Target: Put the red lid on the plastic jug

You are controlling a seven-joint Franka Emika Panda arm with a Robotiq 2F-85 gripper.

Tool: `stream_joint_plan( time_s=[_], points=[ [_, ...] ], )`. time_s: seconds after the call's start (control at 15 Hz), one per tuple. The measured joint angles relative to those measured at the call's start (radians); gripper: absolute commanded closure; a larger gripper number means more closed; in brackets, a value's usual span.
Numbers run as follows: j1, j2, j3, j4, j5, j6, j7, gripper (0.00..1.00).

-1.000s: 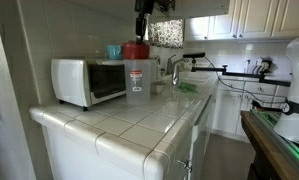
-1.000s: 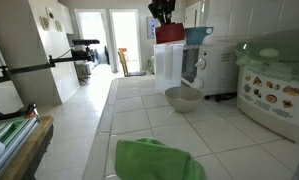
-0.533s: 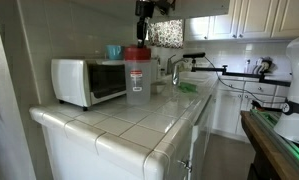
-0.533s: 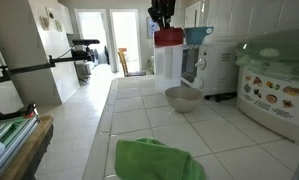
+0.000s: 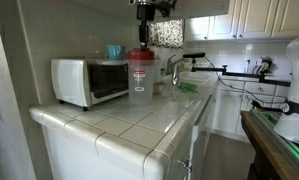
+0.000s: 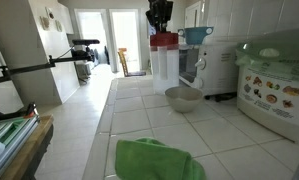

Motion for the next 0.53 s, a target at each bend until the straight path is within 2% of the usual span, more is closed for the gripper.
stream_joint_plan(
  time_s=[0.53],
  points=[
    [-0.052,0.034,-0.031,0.017,0.095,-0.019,-0.002,0.92]
  ],
)
